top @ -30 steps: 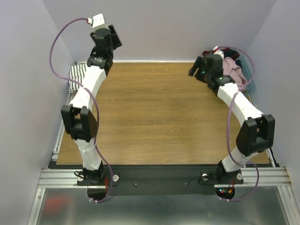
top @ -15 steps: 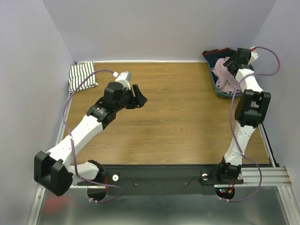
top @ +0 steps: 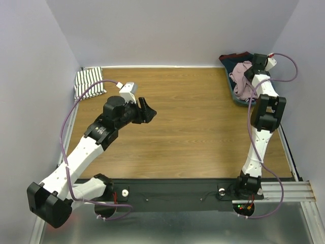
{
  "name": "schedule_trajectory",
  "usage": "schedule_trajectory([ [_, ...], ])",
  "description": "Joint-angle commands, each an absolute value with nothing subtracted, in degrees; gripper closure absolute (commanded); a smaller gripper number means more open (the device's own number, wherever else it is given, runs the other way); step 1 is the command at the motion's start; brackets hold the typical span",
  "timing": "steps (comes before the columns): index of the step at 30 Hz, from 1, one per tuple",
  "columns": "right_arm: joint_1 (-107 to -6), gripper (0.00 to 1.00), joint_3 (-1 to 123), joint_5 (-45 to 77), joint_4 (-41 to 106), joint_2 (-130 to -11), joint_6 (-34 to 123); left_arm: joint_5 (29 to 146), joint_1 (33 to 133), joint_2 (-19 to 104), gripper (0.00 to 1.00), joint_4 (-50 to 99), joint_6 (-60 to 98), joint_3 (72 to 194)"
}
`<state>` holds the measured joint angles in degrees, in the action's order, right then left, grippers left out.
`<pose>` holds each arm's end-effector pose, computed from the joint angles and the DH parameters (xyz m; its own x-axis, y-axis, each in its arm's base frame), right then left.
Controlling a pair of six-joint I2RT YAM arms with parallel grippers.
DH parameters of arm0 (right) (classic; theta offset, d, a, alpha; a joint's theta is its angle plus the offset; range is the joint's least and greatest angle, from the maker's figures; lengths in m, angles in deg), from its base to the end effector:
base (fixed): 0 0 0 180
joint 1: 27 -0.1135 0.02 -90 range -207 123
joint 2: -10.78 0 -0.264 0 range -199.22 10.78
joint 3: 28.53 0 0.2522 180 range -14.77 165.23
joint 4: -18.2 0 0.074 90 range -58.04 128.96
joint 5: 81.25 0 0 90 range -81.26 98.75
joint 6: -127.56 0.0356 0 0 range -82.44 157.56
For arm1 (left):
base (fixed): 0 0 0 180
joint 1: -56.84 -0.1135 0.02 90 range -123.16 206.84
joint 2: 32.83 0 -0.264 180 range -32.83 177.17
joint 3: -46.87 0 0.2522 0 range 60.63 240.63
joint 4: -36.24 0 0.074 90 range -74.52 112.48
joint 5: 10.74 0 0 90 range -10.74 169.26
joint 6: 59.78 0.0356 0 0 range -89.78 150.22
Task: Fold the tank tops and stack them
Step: Grab the tank top from the pile, then move the tank top to the center of the board
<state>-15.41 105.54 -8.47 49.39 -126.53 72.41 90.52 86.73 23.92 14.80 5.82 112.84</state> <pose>0.5415 -0.1218 0.2172 -0.2082 0.5999 -0.7725 0.6703 0.6627 0.3340 0.1965 -0.1210 0.3516 -0.4374 -0.2159 -0.8730 0.5200 0.7313 -0.4414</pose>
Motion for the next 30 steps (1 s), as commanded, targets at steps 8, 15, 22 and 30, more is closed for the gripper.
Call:
schedule_trajectory([
  [8, -15.75, 1.0, 102.22, -12.78, 47.6, -110.69, 70.17, 91.48, 86.55, 24.82, 0.34, 17.65, 6.67, 114.24],
  [15, -15.84, 1.0, 100.81, -12.18, 47.6, -102.96, 68.41, 90.95, 86.55, 26.75, 0.34, 18.26, 7.28, 115.56],
  [22, -17.59, 1.0, 98.0, -5.33, 47.25, -93.82, 67.09, 90.07, 86.55, 28.25, 0.34, 18.79, 7.28, 117.67],
  [30, -32.6, 0.99, 84.15, -0.66, 47.69, -78.53, 65.24, 87.17, 86.46, 28.43, 0.34, 20.11, 4.48, 118.82],
])
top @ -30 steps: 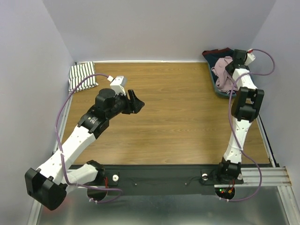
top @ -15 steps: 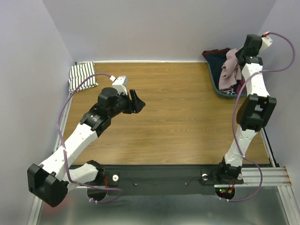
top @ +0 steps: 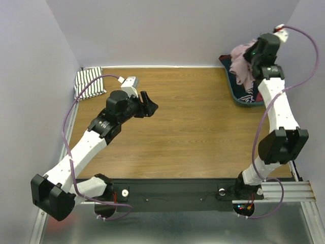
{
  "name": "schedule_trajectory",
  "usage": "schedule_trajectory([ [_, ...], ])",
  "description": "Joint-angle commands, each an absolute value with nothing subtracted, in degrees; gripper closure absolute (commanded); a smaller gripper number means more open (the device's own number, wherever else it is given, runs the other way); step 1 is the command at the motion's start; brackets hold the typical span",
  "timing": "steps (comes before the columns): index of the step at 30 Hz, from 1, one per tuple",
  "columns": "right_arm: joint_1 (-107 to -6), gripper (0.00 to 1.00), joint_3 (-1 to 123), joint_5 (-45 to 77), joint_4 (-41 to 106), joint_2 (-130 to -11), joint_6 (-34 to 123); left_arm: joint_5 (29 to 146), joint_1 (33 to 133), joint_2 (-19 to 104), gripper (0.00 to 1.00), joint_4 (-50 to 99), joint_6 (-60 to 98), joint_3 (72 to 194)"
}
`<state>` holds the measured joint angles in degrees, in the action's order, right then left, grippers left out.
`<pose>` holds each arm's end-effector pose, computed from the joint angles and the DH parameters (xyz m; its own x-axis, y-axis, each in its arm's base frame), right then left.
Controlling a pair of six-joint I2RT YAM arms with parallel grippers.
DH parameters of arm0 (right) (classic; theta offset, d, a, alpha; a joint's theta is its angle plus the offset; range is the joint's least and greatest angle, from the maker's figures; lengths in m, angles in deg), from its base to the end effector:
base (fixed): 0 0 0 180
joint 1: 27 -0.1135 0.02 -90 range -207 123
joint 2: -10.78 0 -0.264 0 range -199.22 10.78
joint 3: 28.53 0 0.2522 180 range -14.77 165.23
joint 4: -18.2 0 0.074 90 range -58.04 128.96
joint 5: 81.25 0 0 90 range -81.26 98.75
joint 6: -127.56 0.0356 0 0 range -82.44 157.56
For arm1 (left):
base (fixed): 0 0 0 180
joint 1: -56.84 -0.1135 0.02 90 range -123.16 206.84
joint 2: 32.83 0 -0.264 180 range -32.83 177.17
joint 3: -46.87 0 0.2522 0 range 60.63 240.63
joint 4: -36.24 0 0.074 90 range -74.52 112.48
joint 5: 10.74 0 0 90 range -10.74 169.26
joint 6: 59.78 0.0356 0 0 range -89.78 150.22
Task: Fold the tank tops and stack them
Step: Move the tank top to the center of the board, then flatten the tank top out
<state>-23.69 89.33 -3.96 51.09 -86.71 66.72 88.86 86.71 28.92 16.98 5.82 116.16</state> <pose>0.3959 -0.0307 0.4395 -0.0571 0.4794 -0.8757 0.3419 0.8335 0.4340 0.2155 -0.1306 0.3570 -0.4218 -0.2275 -0.8777 0.5034 0.7464 -0.4353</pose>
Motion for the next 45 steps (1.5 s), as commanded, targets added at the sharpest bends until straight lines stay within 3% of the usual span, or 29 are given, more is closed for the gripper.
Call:
schedule_trajectory([
  [1, -34.8, 0.99, 82.19, -1.36, 47.78, -74.95, 65.42, 87.08, 86.55, 28.08, 0.34, 20.37, 4.03, 118.73],
  [3, -42.45, 0.96, 75.8, -6.25, 47.52, -72.2, 66.46, 86.82, 86.64, 27.72, 0.34, 20.9, 3.24, 118.47],
  [4, -45.25, 0.83, 73.5, -6.54, 46.21, -71.58, 67.08, 86.47, 86.55, 27.81, 0.34, 21.25, 2.72, 118.03],
  [6, -46.42, 0.69, 70.94, -6.55, 45.76, -73.32, 68.92, 86.55, 86.55, 28.68, 0.34, 21.51, 2.1, 117.68],
  [7, -46.69, 0.52, 70.93, -5.94, 45.76, -74.63, 69.19, 87.07, 86.55, 29.21, 0.34, 21.69, 1.4, 117.5],
  [10, -47.22, 0.31, 70.84, -3.56, 45.76, -80.61, 69.2, 88.31, 86.55, 30.62, 0.33, 22.13, 0.25, 115.14],
  [14, -47.22, 0.17, 68.91, -3.39, 45.76, -83.78, 69.2, 87.52, 86.55, 30.28, 0.33, 24.41, -3.78, 110.83],
  [19, -48.97, 0.19, 59.87, -2.33, 44.7, -81.16, 70.34, 80.77, 86.55, 24.76, 0.35, 22.58, -9.32, 103.89],
  [21, -52.48, 0.22, 52.84, -3.03, 43.12, -78.44, 70.43, 74.79, 86.55, 22.29, 0.4, 18.71, -13.43, 99.76],
  [24, -58.19, 0.37, 46.17, -4.0, 41.98, -76.15, 71.82, 70.3, 86.55, 17.45, 0.48, 14.67, -18.19, 93.78],
  [25, -60.03, 0.37, 44.75, -4.09, 41.63, -75.79, 72.27, 69.6, 86.55, 15.96, 0.52, 13.87, -20.64, 91.42],
  [28, -66.88, 0.33, 41.4, -4.96, 39.26, -76.31, 73.94, 68.27, 86.55, 15.24, 0.52, 10.19, -25.39, 87.72],
  [39, -69.98, 0.31, 39.02, -3.21, 36.27, -81.59, 76.58, 69.77, 86.55, 21.83, 0.46, 5.35, -33.05, 83.57],
  [42, -69.98, 0.39, 39.28, -3.65, 35.91, -83.08, 76.58, 70.29, 86.64, 22.62, 0.46, 4.55, -33.15, 83.31],
  [45, -69.98, 0.53, 40.25, -4.08, 35.56, -84.4, 76.23, 69.77, 86.64, 23.33, 0.46, 4.29, -32.97, 83.4],
])
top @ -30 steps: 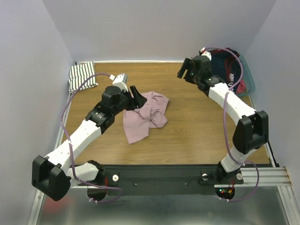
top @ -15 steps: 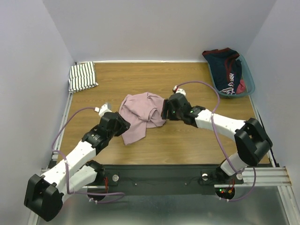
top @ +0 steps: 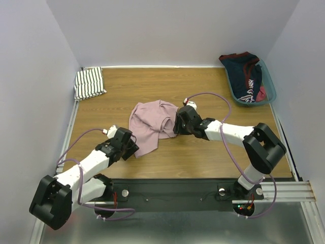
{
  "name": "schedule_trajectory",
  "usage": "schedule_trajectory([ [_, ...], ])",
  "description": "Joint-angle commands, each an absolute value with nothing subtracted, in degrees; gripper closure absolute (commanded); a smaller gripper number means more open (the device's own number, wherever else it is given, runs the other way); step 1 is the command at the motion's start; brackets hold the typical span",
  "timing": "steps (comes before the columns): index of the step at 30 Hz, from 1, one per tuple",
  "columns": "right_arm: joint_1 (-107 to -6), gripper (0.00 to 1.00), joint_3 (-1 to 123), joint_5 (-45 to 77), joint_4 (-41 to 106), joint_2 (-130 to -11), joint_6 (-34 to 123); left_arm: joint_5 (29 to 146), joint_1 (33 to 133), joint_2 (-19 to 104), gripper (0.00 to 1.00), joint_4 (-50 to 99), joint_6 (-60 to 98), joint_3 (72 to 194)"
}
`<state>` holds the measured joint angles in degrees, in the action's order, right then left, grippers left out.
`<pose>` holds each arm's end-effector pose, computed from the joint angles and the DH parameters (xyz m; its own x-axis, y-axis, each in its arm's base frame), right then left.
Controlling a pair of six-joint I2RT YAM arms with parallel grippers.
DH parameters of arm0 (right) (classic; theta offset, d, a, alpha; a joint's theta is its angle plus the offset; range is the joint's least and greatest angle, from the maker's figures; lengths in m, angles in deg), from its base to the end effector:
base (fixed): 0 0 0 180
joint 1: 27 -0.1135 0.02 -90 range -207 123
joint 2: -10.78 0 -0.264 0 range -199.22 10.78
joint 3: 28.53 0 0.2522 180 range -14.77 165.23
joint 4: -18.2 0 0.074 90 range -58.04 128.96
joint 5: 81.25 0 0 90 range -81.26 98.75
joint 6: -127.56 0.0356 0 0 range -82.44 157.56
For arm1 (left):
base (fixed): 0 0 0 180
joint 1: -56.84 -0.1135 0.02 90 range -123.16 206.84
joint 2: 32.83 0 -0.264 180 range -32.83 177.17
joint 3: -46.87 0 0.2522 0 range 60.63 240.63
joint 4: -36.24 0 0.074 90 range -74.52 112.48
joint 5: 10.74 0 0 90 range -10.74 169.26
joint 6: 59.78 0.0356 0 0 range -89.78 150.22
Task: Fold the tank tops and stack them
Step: Flatten the tank top out
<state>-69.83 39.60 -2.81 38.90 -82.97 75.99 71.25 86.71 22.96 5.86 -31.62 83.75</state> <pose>0.2541 0.2258 0.1891 -0.7664 0.1199 -0.6311 -0.1126 0.9421 0.3157 0.1598 -0.0861 0.1673 -0.6755 -0.6188 -0.4009 -0.3840 0.7594 -0.5252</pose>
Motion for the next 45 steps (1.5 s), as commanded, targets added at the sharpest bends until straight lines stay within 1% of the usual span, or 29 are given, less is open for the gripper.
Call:
schedule_trajectory([
  [1, -70.07, 0.6, 40.6, -4.26, 35.47, -84.58, 76.05, 69.68, 86.64, 23.68, 0.46, 4.37, -32.97, 83.48],
  [3, -69.98, 0.63, 41.13, -4.7, 35.65, -84.75, 75.44, 69.59, 86.64, 24.38, 0.47, 4.37, -32.71, 83.75],
  [4, -69.98, 0.67, 41.22, -4.62, 35.65, -84.84, 75.44, 69.5, 86.64, 24.64, 0.47, 4.29, -32.54, 83.92],
  [7, -69.89, 0.7, 41.57, -4.18, 35.56, -85.28, 75.17, 69.15, 86.64, 25.61, 0.51, 4.29, -32.1, 84.19],
  [8, -69.98, 0.72, 41.66, -4.26, 35.65, -85.46, 75.17, 69.06, 86.64, 25.79, 0.55, 4.55, -31.75, 84.54],
  [9, -69.98, 0.72, 41.74, -4.18, 35.65, -85.89, 75.09, 68.98, 86.64, 26.14, 0.57, 4.64, -31.4, 84.63],
  [11, -69.98, 0.71, 41.48, -4.17, 35.47, -85.98, 75.08, 68.8, 86.64, 27.28, 0.66, 4.9, -30.87, 85.24],
  [12, -70.07, 0.68, 41.39, -4.17, 35.65, -85.98, 75.0, 68.71, 86.64, 27.72, 0.7, 5.25, -30.08, 85.5],
  [13, -69.98, 0.57, 41.22, -4.09, 35.65, -85.64, 74.91, 68.71, 86.64, 28.33, 0.77, 5.25, -29.9, 85.77],
  [16, -69.98, 0.32, 39.82, -5.14, 35.65, -84.23, 75.08, 68.71, 86.64, 29.3, 0.86, 5.69, -28.76, 86.3],
  [17, -69.98, 0.29, 39.38, -5.49, 35.65, -83.27, 75.0, 68.8, 86.64, 29.48, 0.92, 6.13, -28.49, 86.47],
  [19, -69.98, 0.26, 38.58, -6.11, 35.65, -83.0, 75.08, 69.06, 86.64, 29.92, 1.0, 6.31, -27.79, 86.56],
  [21, -69.98, 0.26, 38.58, -5.93, 35.56, -84.05, 75.35, 69.5, 86.64, 30.1, 1.0, 7.01, -27.35, 86.91],
  [23, -70.07, 0.31, 38.84, -5.41, 34.95, -85.88, 75.7, 69.76, 86.64, 30.45, 1.0, 7.45, -27.0, 87.09],
  [25, -70.07, 0.39, 39.28, -5.05, 34.24, -87.03, 76.14, 70.29, 86.64, 30.54, 1.0, 8.06, -26.39, 87.18],
  [26, -69.98, 0.54, 39.55, -4.97, 33.63, -87.74, 76.31, 71.08, 86.64, 30.45, 1.0, 9.11, -25.25, 87.18],
  [28, -69.98, 0.7, 40.33, -5.66, 33.63, -88.44, 76.32, 72.22, 86.64, 30.54, 1.0, 10.78, -23.75, 87.18],
  [29, -69.81, 0.81, 41.21, -6.28, 33.8, -88.1, 76.05, 73.62, 86.64, 30.62, 1.0, 12.7, -22.0, 87.26],
  [32, -67.88, 0.93, 43.49, -8.56, 34.06, -84.06, 74.48, 76.17, 86.72, 31.24, 1.0, 15.79, -18.83, 88.31],
  [35, -65.59, 0.97, 47.53, -11.46, 36.87, -78.97, 71.93, 77.06, 87.43, 32.29, 1.0, 16.68, -14.61, 90.77],
  [37, -64.27, 0.97, 53.84, -15.23, 37.75, -76.51, 68.68, 77.15, 88.04, 32.64, 1.0, 16.77, -12.07, 93.05],
  [38, -64.27, 0.97, 53.87, -16.73, 38.11, -76.14, 67.54, 77.15, 88.22, 32.73, 1.0, 16.77, -11.45, 93.67],
  [39, -64.09, 0.97, 57.96, -19.35, 38.2, -75.97, 65.35, 76.97, 88.39, 32.56, 1.0, 16.68, -10.31, 94.29],
  [40, -63.92, 0.97, 59.83, -20.08, 38.2, -76.05, 64.11, 76.8, 88.39, 32.38, 1.0, 16.59, -10.3, 94.82],
  [41, -63.57, 0.97, 64.72, -20.87, 38.2, -77.18, 62.01, 76.1, 88.66, 32.21, 1.0, 15.98, -9.69, 95.78],
  [42, -63.56, 0.97, 64.77, -21.57, 38.2, -78.24, 61.99, 75.83, 88.66, 32.12, 1.0, 15.8, -9.42, 96.22],
  [43, -63.3, 0.98, 69.99, -22.53, 38.2, -79.47, 59.81, 74.87, 88.66, 31.6, 1.0, 15.1, -8.98, 96.84],
  [45, -62.95, 0.98, 75.12, -22.81, 38.11, -84.21, 57.26, 73.46, 88.66, 31.07, 1.0, 14.31, -8.8, 97.19],
])
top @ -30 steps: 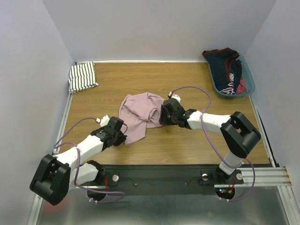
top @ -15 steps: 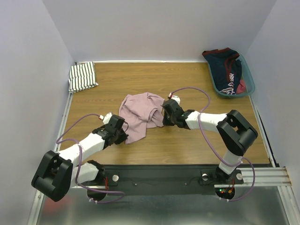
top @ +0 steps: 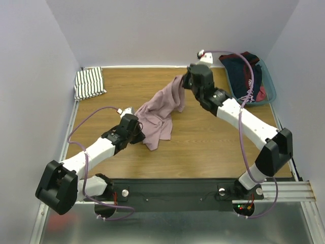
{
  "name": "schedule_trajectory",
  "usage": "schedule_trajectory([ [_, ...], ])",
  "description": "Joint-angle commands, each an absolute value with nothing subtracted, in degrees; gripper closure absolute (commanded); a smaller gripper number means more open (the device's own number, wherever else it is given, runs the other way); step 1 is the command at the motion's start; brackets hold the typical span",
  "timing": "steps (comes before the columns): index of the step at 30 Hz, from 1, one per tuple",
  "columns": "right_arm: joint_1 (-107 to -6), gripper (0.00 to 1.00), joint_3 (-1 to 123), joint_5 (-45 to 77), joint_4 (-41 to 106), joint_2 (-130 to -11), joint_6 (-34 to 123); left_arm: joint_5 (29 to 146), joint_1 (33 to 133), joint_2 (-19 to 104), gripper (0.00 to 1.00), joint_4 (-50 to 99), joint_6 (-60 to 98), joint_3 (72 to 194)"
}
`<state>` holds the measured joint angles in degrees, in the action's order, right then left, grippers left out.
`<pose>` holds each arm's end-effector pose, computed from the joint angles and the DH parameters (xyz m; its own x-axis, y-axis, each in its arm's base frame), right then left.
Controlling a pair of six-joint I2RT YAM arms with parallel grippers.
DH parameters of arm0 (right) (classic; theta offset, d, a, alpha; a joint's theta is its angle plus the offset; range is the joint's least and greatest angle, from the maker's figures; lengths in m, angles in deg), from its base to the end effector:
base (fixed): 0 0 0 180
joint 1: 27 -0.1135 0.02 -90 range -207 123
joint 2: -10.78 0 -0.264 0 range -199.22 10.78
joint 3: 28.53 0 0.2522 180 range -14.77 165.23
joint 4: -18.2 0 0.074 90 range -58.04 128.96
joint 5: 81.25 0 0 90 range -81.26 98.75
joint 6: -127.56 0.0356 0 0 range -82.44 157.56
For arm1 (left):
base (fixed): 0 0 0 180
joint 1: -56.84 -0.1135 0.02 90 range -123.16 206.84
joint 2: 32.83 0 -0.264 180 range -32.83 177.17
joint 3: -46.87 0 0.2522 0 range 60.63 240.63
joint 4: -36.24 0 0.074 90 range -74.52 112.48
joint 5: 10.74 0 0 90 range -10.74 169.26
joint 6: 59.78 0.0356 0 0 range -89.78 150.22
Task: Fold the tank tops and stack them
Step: Flatten the tank top out
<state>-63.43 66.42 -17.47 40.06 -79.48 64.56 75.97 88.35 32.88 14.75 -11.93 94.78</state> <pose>0.3101 0.2093 0.3668 -0.2993 0.2853 -0.9105 -0.0642 0.9461 0.3175 0.2025 -0.1218 0.2077 -0.7250 -0.3414 -0.5982 -0.0035 0.8703 -0.4924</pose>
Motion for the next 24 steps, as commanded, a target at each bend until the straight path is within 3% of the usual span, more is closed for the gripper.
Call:
schedule_trajectory([
  [1, -62.69, 0.98, 81.32, -22.2, 37.67, -86.32, 56.37, 72.67, 88.66, 30.98, 1.0, 13.96, -8.89, 97.72],
  [6, -59.35, 1.0, 100.16, -15.26, 35.74, -102.3, 53.03, 69.76, 85.68, 32.64, 1.0, 11.4, -9.07, 99.66],
  [9, -57.5, 0.95, 113.96, -7.19, 35.73, -118.0, 50.83, 72.57, 78.14, 33.69, 1.0, 13.95, -7.58, 99.92],
  [10, -57.41, 0.84, 117.12, -6.38, 35.65, -120.41, 50.57, 72.93, 76.46, 34.22, 1.0, 14.56, -7.23, 100.09],
  [13, -57.32, 0.63, 124.09, -6.98, 38.45, -125.0, 49.6, 74.51, 73.11, 36.33, 1.0, 16.59, -5.56, 102.02],
  [17, -57.32, 0.3, 114.21, -9.09, 39.07, -118.97, 50.47, 76.87, 71.61, 40.2, 1.0, 18.78, -4.41, 103.09],
  [21, -57.41, 0.27, 102.77, -9.45, 40.65, -106.87, 53.54, 77.32, 71.52, 41.17, 1.0, 19.05, -4.67, 102.82],
  [24, -57.85, 0.32, 86.71, -8.76, 44.52, -95.27, 60.81, 77.32, 71.52, 40.91, 1.0, 19.4, -5.46, 102.47],
])
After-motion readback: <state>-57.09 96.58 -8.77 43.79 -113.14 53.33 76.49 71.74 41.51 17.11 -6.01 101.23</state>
